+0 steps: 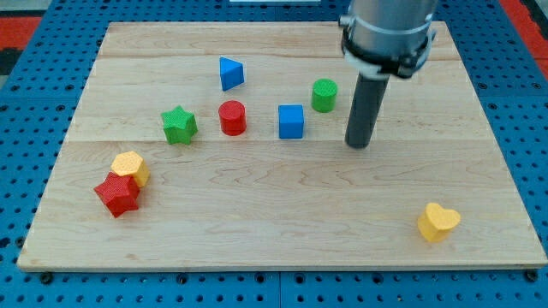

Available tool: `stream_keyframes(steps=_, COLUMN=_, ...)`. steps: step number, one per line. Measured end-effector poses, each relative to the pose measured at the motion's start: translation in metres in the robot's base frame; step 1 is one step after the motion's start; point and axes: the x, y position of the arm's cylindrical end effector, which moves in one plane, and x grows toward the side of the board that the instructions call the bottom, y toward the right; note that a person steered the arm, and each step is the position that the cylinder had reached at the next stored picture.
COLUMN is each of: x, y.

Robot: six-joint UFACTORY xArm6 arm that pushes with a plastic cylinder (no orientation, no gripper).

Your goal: Slide the blue cube along with the red circle closer to the yellow hexagon

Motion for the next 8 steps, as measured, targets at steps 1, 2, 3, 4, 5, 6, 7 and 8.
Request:
stream_keyframes(steps=1, x=-0.013, y=-0.059)
stream_keyframes(steps=2, x=-0.028, y=-0.139)
stream_keyframes(steps=3, x=-0.051, y=-0.182)
stream_keyframes(steps=4, x=-0.065, y=-0.202)
stream_keyframes(steps=5, x=-0.063, y=-0.216)
stream_keyframes(steps=6, x=-0.062, y=-0.245)
stream_keyframes(steps=7, x=-0.064, y=-0.270)
stream_keyframes(steps=8, x=-0.070, y=-0.285)
